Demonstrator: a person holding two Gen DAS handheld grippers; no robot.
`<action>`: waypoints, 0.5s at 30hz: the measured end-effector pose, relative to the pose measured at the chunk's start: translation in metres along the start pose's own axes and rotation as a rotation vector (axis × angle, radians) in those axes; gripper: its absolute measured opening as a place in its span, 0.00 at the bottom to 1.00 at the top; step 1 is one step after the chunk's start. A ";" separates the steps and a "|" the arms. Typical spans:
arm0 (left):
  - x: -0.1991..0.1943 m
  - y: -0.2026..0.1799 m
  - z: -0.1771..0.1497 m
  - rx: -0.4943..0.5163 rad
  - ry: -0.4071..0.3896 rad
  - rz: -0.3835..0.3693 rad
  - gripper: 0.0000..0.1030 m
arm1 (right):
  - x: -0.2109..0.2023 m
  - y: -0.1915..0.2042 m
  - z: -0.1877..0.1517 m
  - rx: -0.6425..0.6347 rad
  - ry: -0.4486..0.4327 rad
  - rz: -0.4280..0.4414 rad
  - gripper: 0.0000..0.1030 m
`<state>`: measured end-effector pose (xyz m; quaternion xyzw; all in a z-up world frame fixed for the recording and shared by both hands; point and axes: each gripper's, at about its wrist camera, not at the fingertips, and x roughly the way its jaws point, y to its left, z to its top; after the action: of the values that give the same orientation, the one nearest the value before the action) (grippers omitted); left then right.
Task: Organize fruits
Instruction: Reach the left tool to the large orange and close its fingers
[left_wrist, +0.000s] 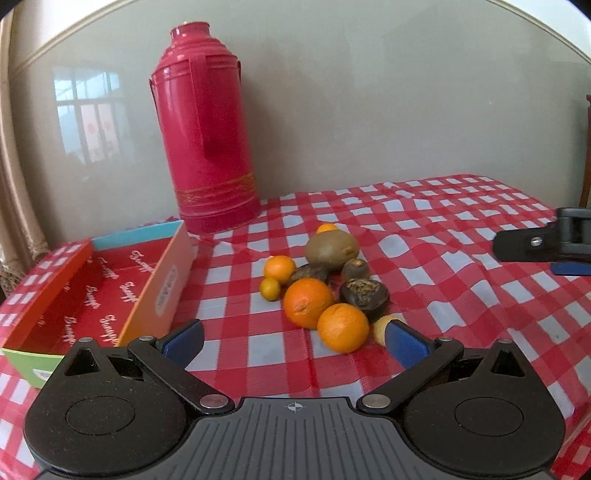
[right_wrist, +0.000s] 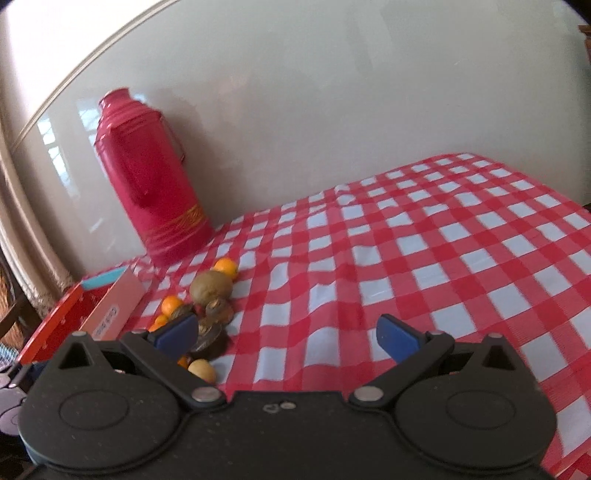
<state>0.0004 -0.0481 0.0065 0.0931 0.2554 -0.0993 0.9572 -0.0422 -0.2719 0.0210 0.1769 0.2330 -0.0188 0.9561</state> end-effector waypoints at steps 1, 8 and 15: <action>0.003 0.000 0.000 -0.010 0.008 -0.005 1.00 | -0.002 -0.002 0.001 0.001 -0.013 -0.017 0.95; 0.030 -0.004 0.005 -0.050 0.060 -0.009 1.00 | -0.007 -0.013 0.005 -0.013 -0.061 -0.129 0.95; 0.043 -0.006 0.006 -0.061 0.077 0.018 0.89 | -0.009 -0.023 0.006 0.017 -0.061 -0.112 0.95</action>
<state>0.0385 -0.0616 -0.0108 0.0698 0.2940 -0.0791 0.9500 -0.0503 -0.2955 0.0222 0.1708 0.2133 -0.0797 0.9586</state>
